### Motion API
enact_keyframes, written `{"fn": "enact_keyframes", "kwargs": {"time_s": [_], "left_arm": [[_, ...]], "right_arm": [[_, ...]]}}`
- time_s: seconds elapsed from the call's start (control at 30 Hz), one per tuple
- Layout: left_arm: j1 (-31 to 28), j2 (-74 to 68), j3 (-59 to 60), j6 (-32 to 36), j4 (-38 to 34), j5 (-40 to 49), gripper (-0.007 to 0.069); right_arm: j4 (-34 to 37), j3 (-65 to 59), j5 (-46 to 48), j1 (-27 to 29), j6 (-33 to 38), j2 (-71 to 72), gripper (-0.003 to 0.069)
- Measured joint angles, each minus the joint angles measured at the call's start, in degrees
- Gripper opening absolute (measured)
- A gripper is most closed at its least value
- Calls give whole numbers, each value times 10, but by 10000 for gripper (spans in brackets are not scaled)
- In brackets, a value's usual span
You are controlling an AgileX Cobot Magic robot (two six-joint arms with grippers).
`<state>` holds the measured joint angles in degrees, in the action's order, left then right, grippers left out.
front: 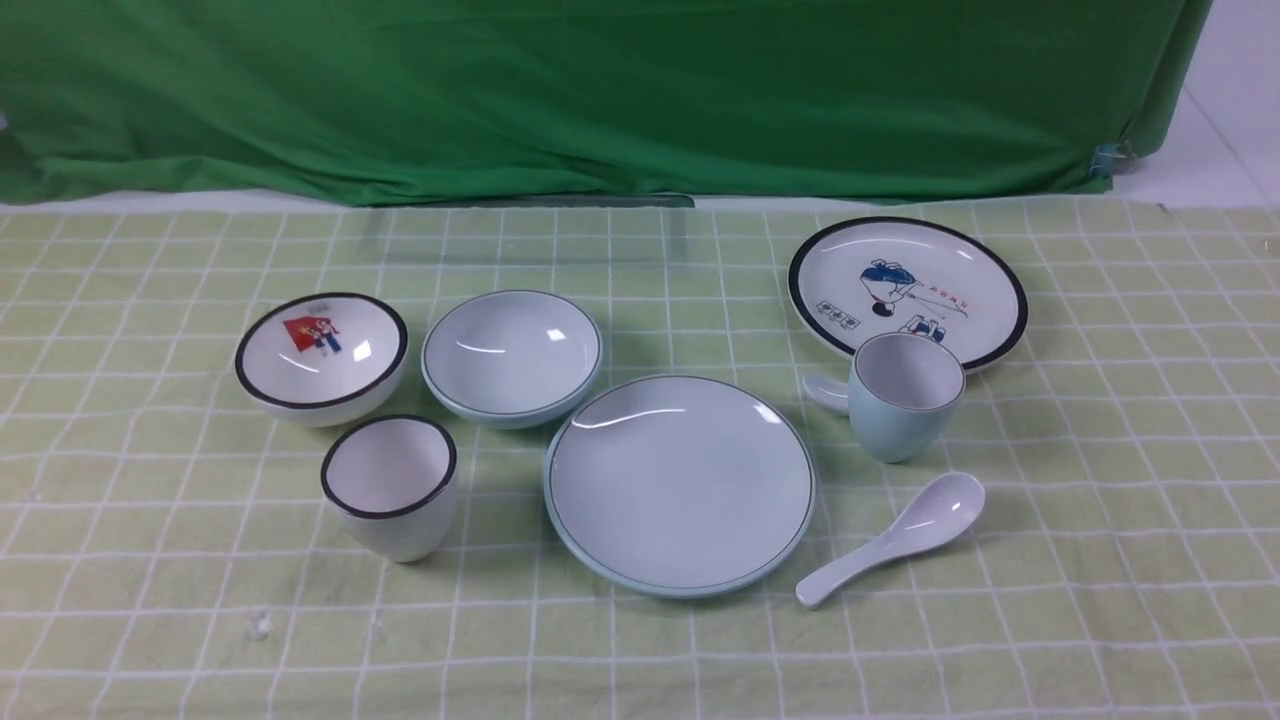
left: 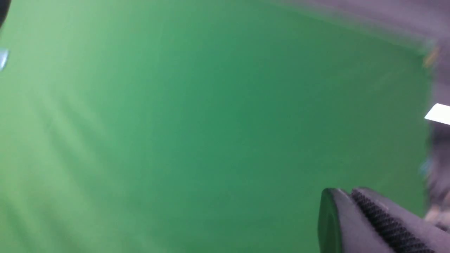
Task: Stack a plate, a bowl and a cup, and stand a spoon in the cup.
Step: Use the left arm to grab a blue rice bowl
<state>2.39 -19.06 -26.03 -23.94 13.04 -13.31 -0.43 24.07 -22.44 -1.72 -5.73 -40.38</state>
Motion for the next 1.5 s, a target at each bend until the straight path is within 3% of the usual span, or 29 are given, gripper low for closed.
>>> {"fn": "enact_keyframes", "kwargs": {"time_s": [0.1,0.2,0.33,0.37,0.4,0.5,0.6,0.8,0.93,0.97,1.0,1.1,1.2,1.5], "left_arm": [[0,-104,-80,7,6,100,-8],[0,-178,-126,47,0,197,-8],[12,-300,-200,210,-103,346,-8],[12,-300,-200,210,-112,352,-8],[19,-346,-231,277,-168,395,-8],[42,-454,-295,376,-274,459,-8],[70,-537,-360,409,-313,478,-8],[134,-710,-519,401,-246,524,57],[145,-838,-632,306,-143,571,232],[145,-844,-637,301,-130,576,242],[145,-881,-670,278,-98,594,316],[142,-958,-737,258,-69,623,468],[142,-1012,-782,259,-62,625,547],[142,-1101,-822,257,-40,599,564]], "right_arm": [[0,49,116,-24,-27,-87,13],[0,91,186,-60,-8,-139,13],[4,168,331,-120,48,-221,13],[4,172,340,-123,50,-226,13],[4,204,407,-147,67,-260,13],[4,282,561,-190,103,-322,13],[14,329,635,-214,118,-353,15],[19,367,636,-259,144,-362,32],[31,367,611,-282,145,-362,43],[32,367,611,-284,145,-362,45],[38,367,611,-292,146,-362,50],[42,367,616,-308,147,-362,58],[44,367,616,-315,148,-362,65],[47,367,615,-318,148,-362,73]]}}
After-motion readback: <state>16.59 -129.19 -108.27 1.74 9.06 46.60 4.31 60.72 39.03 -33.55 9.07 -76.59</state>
